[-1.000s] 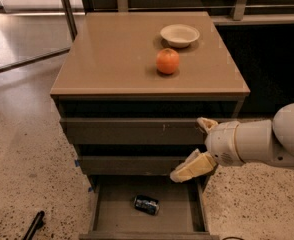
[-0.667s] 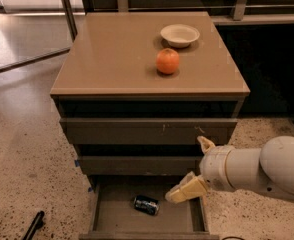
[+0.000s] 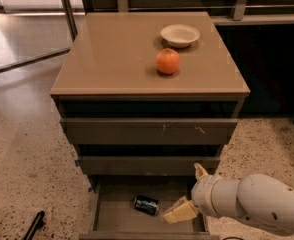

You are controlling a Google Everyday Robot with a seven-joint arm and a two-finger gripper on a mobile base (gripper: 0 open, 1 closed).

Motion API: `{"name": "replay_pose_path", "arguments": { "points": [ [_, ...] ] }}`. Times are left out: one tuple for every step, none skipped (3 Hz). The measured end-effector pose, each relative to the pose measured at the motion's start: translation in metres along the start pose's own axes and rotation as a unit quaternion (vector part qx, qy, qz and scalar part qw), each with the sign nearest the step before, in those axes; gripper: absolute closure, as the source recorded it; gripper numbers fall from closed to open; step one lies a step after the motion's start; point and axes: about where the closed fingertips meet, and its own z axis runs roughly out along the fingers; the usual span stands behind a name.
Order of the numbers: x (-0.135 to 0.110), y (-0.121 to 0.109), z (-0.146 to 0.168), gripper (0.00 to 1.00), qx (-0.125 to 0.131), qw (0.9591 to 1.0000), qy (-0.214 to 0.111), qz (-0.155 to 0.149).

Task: Pick pepsi can from bottom drawer and place on counter

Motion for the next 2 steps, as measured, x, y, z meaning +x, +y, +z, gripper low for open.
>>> {"name": "replay_pose_path", "arguments": {
  "points": [
    [0.0276, 0.0024, 0.0326, 0.0, -0.036, 0.9989, 0.008, 0.03],
    [0.0329, 0.0048, 0.0376, 0.0, -0.043, 0.9984, 0.009, 0.036]
  ]
}}
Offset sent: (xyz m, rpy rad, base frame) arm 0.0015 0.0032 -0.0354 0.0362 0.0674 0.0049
